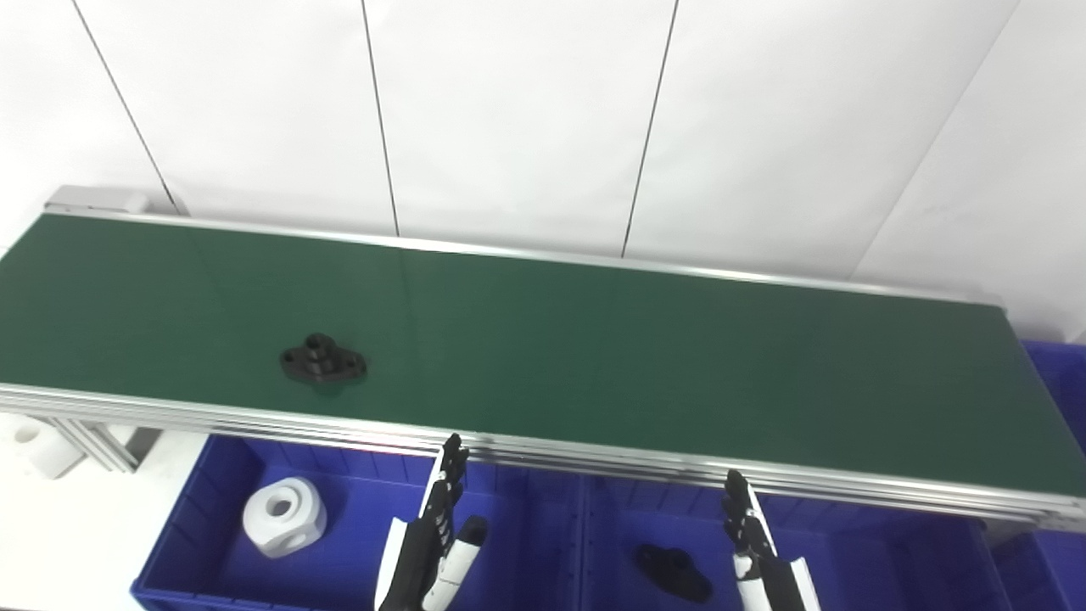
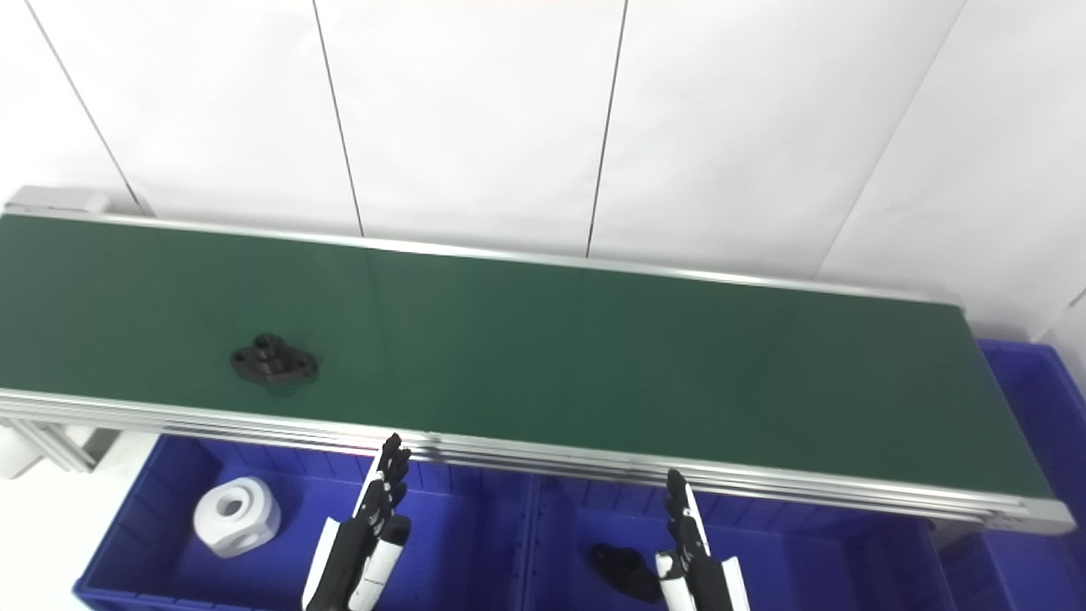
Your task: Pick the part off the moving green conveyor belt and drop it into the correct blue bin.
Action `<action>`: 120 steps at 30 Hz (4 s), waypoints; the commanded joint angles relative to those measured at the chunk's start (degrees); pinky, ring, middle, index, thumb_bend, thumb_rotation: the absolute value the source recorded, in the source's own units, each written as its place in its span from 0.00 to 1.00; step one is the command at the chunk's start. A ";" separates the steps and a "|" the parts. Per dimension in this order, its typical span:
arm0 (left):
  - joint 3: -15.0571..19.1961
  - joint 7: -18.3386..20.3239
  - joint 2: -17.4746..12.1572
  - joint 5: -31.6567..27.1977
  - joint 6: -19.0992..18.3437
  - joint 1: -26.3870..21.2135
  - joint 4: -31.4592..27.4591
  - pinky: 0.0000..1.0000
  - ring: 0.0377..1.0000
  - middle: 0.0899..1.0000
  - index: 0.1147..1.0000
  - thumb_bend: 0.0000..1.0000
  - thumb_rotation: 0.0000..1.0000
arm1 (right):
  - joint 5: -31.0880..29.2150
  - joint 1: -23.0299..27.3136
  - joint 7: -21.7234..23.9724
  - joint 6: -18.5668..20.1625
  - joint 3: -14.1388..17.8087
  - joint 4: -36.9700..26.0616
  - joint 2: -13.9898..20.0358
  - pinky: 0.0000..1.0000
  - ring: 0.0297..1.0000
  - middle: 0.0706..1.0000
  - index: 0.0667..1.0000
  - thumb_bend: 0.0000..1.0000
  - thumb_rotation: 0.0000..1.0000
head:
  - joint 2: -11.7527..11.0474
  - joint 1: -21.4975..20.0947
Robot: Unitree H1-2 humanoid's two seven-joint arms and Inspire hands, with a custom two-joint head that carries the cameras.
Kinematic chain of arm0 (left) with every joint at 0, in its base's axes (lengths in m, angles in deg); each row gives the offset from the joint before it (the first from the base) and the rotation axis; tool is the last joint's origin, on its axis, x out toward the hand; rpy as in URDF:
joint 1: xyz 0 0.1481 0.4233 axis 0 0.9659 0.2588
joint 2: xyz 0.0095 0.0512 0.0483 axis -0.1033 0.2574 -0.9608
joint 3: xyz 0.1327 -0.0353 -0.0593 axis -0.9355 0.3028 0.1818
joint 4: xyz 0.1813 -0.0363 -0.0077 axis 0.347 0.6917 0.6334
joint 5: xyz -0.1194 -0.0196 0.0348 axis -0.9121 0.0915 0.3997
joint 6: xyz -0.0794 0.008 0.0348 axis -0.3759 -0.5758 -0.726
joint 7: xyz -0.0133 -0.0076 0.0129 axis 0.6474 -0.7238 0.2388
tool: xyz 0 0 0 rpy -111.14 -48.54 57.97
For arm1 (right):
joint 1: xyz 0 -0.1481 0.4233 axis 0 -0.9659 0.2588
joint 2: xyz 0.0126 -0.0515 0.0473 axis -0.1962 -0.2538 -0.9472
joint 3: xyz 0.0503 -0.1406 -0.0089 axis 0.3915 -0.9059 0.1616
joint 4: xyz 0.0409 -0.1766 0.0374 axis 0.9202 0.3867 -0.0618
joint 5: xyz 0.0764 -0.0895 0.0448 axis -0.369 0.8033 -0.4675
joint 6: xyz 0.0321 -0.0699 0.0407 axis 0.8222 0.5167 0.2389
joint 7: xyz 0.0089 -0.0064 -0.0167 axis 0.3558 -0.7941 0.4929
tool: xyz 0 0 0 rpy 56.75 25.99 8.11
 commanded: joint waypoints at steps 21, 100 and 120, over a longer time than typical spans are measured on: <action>-0.35 -1.99 2.09 1.42 4.51 -2.90 3.92 1.00 1.00 0.97 1.00 0.79 0.87 | 9.26 3.33 -1.27 -3.71 -0.36 -5.00 1.99 0.97 1.00 1.00 1.00 0.77 0.80 | -1.36 -0.55; -7.73 -4.57 3.63 6.42 4.57 0.16 -1.17 0.91 0.95 0.97 1.00 0.71 0.78 | 38.04 52.97 -17.26 18.96 -20.57 50.54 -14.10 0.28 0.35 0.45 0.63 0.90 0.42 | -0.46 6.59; -8.06 -3.81 4.36 5.26 4.30 0.76 -2.14 0.89 0.94 0.96 1.00 0.73 0.74 | 39.99 52.17 -19.52 11.10 -27.51 54.10 -12.98 0.36 0.44 0.53 0.64 0.80 0.38 | 0.26 7.21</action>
